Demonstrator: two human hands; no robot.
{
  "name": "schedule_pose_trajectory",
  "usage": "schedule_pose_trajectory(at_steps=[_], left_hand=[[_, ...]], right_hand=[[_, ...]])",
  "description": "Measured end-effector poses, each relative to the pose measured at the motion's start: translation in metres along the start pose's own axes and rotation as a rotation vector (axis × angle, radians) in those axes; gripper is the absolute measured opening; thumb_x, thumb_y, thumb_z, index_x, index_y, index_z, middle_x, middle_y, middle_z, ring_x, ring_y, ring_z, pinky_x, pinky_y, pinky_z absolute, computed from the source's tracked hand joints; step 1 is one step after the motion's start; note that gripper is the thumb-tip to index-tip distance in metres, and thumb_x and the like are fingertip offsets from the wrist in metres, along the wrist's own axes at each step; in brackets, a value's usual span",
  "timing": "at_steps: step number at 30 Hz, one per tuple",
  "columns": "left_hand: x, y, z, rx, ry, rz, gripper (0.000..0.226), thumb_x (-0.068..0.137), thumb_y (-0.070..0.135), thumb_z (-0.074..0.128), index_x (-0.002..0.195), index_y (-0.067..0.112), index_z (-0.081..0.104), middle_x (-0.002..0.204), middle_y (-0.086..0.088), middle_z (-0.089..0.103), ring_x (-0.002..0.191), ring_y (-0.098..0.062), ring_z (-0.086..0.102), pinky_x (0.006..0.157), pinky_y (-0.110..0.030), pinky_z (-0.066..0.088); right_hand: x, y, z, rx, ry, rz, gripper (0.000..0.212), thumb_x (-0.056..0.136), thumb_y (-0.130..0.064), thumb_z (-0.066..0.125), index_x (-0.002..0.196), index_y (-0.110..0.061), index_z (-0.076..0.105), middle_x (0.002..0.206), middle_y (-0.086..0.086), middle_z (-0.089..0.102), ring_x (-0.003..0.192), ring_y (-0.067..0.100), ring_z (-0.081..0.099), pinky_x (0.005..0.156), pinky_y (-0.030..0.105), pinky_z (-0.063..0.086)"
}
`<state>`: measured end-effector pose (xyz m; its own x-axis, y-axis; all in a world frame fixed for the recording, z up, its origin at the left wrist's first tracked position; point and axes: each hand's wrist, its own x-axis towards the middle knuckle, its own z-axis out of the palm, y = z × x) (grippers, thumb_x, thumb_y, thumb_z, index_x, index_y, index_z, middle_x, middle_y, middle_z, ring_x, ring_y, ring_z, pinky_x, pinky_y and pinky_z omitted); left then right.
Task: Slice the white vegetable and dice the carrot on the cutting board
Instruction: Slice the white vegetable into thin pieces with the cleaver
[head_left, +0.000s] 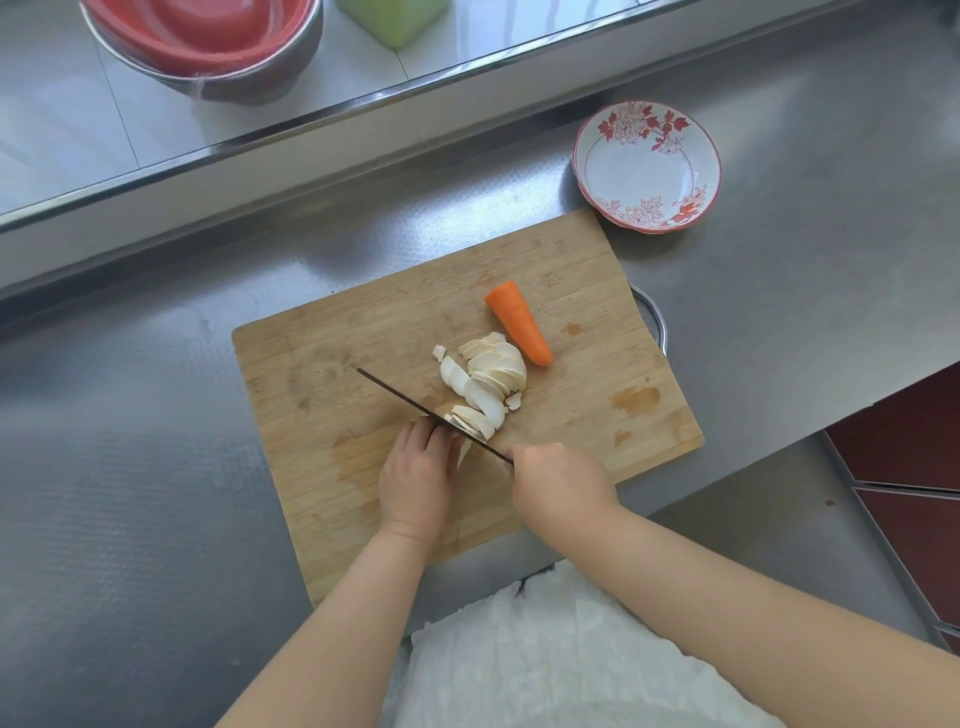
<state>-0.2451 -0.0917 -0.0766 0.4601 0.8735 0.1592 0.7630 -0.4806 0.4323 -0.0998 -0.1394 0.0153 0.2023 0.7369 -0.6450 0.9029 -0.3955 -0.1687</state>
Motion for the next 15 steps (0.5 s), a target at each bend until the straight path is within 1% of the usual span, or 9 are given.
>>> schedule_pose_trajectory(at_steps=[1,3,4,6,9,11,12,14,15], left_hand=[[0.001,0.0,0.0,-0.005,-0.007,-0.008,0.029,0.088,0.025,0.047,0.082,0.003,0.066,0.08,-0.011,0.062,0.071,-0.031,0.057,0.048,-0.033,0.047],[0.003,-0.001,-0.001,-0.005,-0.025,-0.009,0.03,0.089,0.027,0.047,0.081,0.004,0.066,0.08,-0.01,0.062,0.071,-0.03,0.056,0.047,-0.035,0.046],[0.003,-0.001,-0.002,0.003,-0.034,0.001,0.03,0.089,0.028,0.047,0.08,0.005,0.065,0.081,-0.009,0.062,0.071,-0.03,0.055,0.047,-0.035,0.046],[0.002,-0.003,-0.003,0.013,-0.045,0.024,0.027,0.088,0.027,0.049,0.078,0.007,0.065,0.082,-0.007,0.061,0.071,-0.028,0.054,0.045,-0.035,0.045],[0.001,-0.004,-0.005,-0.03,-0.055,0.025,0.025,0.089,0.025,0.05,0.079,0.008,0.065,0.084,-0.005,0.061,0.07,-0.026,0.055,0.044,-0.035,0.045],[0.001,-0.002,-0.006,-0.04,-0.057,0.016,0.025,0.088,0.024,0.05,0.079,0.008,0.066,0.083,-0.005,0.061,0.07,-0.026,0.055,0.045,-0.034,0.044],[0.002,-0.002,-0.006,-0.033,-0.056,0.006,0.025,0.088,0.025,0.05,0.079,0.008,0.066,0.082,-0.006,0.061,0.07,-0.027,0.056,0.046,-0.034,0.044],[0.003,-0.001,-0.008,-0.01,-0.051,-0.003,0.024,0.087,0.024,0.051,0.079,0.007,0.067,0.079,-0.008,0.062,0.069,-0.03,0.057,0.047,-0.033,0.044],[0.003,-0.001,-0.008,-0.003,-0.048,-0.002,0.019,0.086,0.02,0.056,0.08,0.006,0.067,0.079,-0.009,0.062,0.069,-0.031,0.058,0.047,-0.033,0.044]], right_hand=[[0.003,-0.004,-0.002,-0.007,-0.023,0.012,0.023,0.092,-0.006,0.042,0.103,-0.017,0.058,0.091,0.004,0.063,0.071,0.025,0.051,0.05,0.025,0.032],[0.01,-0.011,-0.004,-0.015,-0.051,0.028,0.026,0.091,-0.005,0.041,0.108,-0.017,0.058,0.1,0.005,0.064,0.084,0.027,0.059,0.06,0.028,0.038],[0.013,-0.012,-0.003,-0.004,-0.05,0.031,0.026,0.093,-0.007,0.041,0.111,-0.017,0.058,0.104,0.006,0.063,0.091,0.027,0.06,0.063,0.029,0.039],[0.021,-0.009,-0.002,0.05,-0.046,0.047,0.023,0.097,-0.016,0.041,0.113,-0.017,0.058,0.105,0.008,0.063,0.095,0.028,0.06,0.064,0.03,0.041],[0.033,-0.002,-0.003,0.169,-0.037,0.056,0.025,0.099,-0.031,0.043,0.109,-0.015,0.06,0.1,0.008,0.064,0.091,0.029,0.061,0.065,0.03,0.042],[0.031,0.002,-0.003,0.153,-0.004,0.028,0.027,0.099,-0.034,0.042,0.108,-0.015,0.061,0.096,0.008,0.065,0.086,0.029,0.061,0.062,0.029,0.042],[0.027,0.002,-0.001,0.106,0.021,-0.004,0.027,0.1,-0.032,0.042,0.108,-0.016,0.061,0.094,0.008,0.065,0.082,0.028,0.06,0.057,0.028,0.039],[0.016,0.004,0.003,0.01,0.065,-0.064,0.022,0.097,-0.023,0.043,0.107,-0.018,0.062,0.089,0.007,0.066,0.07,0.026,0.053,0.046,0.025,0.028],[0.011,0.005,0.004,-0.009,0.075,-0.074,0.021,0.096,-0.019,0.044,0.106,-0.018,0.062,0.086,0.006,0.066,0.066,0.025,0.049,0.043,0.025,0.023]])
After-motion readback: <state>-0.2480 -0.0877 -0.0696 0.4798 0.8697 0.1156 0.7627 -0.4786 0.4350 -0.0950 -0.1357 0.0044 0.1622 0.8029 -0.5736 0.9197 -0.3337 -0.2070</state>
